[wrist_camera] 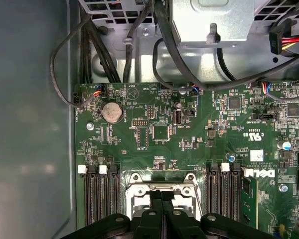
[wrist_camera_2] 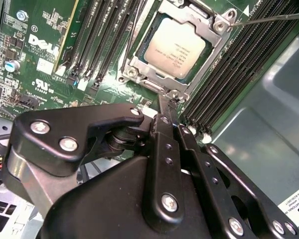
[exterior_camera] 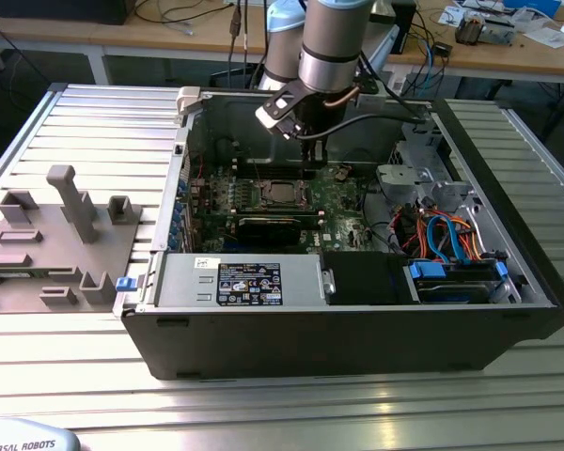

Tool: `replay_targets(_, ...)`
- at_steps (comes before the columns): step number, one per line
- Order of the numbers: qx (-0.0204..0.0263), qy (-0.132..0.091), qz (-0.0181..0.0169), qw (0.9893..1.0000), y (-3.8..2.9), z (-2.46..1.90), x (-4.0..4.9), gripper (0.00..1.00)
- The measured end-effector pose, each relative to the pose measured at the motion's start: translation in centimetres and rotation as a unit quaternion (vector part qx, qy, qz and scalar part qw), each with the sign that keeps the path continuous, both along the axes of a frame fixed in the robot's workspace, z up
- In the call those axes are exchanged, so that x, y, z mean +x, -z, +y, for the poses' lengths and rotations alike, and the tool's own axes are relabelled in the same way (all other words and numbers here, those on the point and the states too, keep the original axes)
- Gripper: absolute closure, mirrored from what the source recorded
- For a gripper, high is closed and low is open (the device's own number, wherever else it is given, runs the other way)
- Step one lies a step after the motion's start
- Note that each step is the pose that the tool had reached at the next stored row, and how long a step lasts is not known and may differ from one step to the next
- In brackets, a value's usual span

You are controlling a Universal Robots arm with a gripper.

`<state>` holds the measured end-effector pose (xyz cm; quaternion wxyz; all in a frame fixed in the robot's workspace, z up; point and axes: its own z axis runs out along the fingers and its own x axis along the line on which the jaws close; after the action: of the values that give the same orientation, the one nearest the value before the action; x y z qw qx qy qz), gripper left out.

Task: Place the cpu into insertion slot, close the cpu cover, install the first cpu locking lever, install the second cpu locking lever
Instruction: 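Close the cpu cover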

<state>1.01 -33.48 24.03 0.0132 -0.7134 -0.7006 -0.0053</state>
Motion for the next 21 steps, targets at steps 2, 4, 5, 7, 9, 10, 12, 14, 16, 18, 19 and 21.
replay_targets(2, -0.0001, 0.0, 0.0001, 1.0, 0.02, 0.0, -0.02, 0.89)
replay_targets(4, 0.0001, 0.0, 0.0019, 1.0, 0.06, 0.0, -0.02, 0.89)
replay_targets(5, 0.0002, 0.0, 0.0049, 1.0, 0.08, 0.0, -0.02, 0.89)
replay_targets(7, -0.0001, 0.0, 0.0197, 0.9998, 0.1, 0.0, -0.02, 0.89)
replay_targets(9, -0.0004, 0.0, 0.0318, 0.9995, 0.12, -0.01, -0.02, 0.89)
replay_targets(10, -0.0004, 0.0, 0.0331, 0.9995, 0.11, -0.01, -0.03, 0.89)
replay_targets(12, -0.0003, 0.0, 0.0331, 0.9995, 0.12, 0.0, -0.03, 0.89)
replay_targets(14, -0.0003, 0.0, 0.0332, 0.9995, 0.16, 0.0, -0.03, 0.89)
replay_targets(16, -0.0003, 0.0, 0.0332, 0.9995, 0.18, 0.0, -0.04, 0.89)
replay_targets(18, -0.0003, 0.0, 0.0331, 0.9995, 0.21, 0.0, -0.09, 0.89)
replay_targets(19, -0.0003, 0.0, 0.0332, 0.9994, 0.22, 0.0, -0.12, 0.89)
replay_targets(21, -0.0002, 0.0, 0.0331, 0.9995, 0.29, 0.0, -0.2, 0.89)
